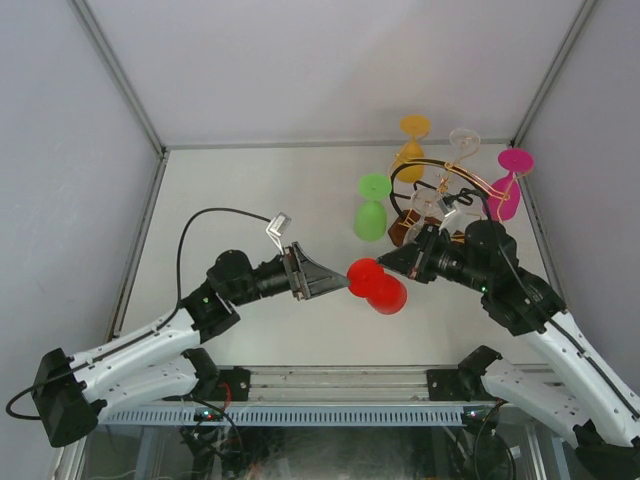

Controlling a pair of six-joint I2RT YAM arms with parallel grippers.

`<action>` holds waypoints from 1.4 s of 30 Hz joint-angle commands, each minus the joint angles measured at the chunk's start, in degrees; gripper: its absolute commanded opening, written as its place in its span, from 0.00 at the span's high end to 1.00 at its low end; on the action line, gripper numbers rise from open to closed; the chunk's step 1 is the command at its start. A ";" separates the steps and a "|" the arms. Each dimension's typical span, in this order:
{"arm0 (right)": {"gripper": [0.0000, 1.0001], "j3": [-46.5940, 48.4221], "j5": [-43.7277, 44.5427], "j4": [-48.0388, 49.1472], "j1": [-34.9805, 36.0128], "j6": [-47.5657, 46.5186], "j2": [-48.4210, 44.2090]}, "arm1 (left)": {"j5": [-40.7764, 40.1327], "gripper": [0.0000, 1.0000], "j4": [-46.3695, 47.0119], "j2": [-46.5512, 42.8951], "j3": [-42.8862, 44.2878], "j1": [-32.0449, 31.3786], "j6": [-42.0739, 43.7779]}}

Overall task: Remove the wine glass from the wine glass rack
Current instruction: Place the wine glass at the center of the board.

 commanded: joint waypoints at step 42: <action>0.33 8.36 20.17 -7.63 0.57 -10.78 -4.68 | -8.33 1.00 -9.33 -9.66 -1.02 -0.44 11.10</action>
